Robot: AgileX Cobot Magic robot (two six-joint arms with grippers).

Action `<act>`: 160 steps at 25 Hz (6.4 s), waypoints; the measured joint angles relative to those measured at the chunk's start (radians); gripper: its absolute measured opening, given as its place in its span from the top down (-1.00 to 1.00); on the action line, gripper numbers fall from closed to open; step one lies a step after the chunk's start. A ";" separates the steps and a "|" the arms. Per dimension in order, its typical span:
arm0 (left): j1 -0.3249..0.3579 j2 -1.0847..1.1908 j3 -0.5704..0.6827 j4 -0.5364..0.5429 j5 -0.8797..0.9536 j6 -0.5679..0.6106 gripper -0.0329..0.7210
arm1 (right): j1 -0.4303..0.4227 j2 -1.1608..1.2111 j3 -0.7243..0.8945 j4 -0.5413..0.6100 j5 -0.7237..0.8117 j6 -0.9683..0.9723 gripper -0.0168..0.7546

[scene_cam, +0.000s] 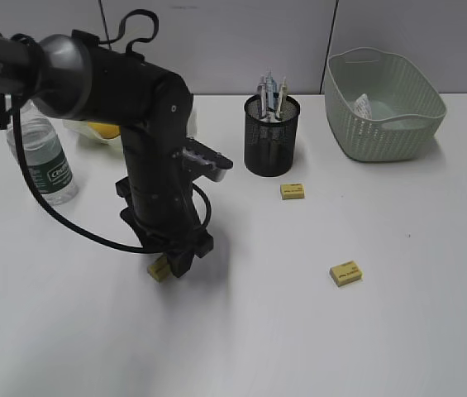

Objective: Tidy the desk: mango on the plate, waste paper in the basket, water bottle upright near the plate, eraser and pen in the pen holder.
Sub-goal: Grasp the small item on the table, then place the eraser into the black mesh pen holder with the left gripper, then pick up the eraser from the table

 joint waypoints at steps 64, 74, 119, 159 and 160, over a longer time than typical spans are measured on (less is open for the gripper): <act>0.001 0.195 -0.548 -0.077 -0.552 0.010 -0.16 | 0.000 0.000 0.000 0.000 0.000 0.000 -0.39; 0.001 0.125 -0.548 -0.072 -0.443 0.010 -0.24 | 0.000 0.000 0.000 0.000 0.000 0.000 -0.39; 0.006 -1.426 0.804 -0.009 -0.073 0.005 0.03 | 0.000 0.548 0.001 -0.028 -0.273 0.049 -0.39; 0.006 -1.941 0.938 -0.038 0.077 -0.027 0.03 | -0.151 1.839 -0.715 0.006 -0.827 0.252 -0.56; 0.006 -1.941 0.938 -0.038 0.077 -0.028 0.03 | -0.151 1.849 -0.716 0.007 -0.853 0.268 -0.56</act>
